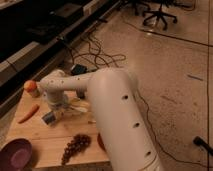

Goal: Wipe table surface with sponge

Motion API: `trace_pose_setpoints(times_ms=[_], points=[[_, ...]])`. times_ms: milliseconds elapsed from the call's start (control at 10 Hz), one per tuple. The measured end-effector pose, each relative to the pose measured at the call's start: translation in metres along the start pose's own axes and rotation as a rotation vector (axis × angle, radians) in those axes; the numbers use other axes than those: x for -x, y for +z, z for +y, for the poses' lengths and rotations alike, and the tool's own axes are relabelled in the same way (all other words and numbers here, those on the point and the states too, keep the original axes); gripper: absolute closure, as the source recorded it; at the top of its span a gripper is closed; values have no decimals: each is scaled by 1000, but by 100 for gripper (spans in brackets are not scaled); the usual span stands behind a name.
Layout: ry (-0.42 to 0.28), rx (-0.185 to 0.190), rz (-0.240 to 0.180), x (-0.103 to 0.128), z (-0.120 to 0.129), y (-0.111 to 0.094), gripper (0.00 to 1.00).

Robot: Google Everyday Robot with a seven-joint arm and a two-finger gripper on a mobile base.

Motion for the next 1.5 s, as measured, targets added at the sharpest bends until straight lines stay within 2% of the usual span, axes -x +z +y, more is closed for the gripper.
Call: trace_pose_setpoints(times_ms=[200, 500, 600, 900, 1100, 1300, 1500], points=[[-38, 6, -11, 18, -11, 7, 100], [-121, 34, -3, 58, -26, 19, 100], [-134, 47, 5, 60, -24, 21, 100], [-170, 88, 15, 91, -5, 35, 100], [-168, 99, 14, 92, 16, 41, 100], [-170, 95, 15, 102, 35, 42, 100], [-139, 89, 24, 91, 60, 35, 100]])
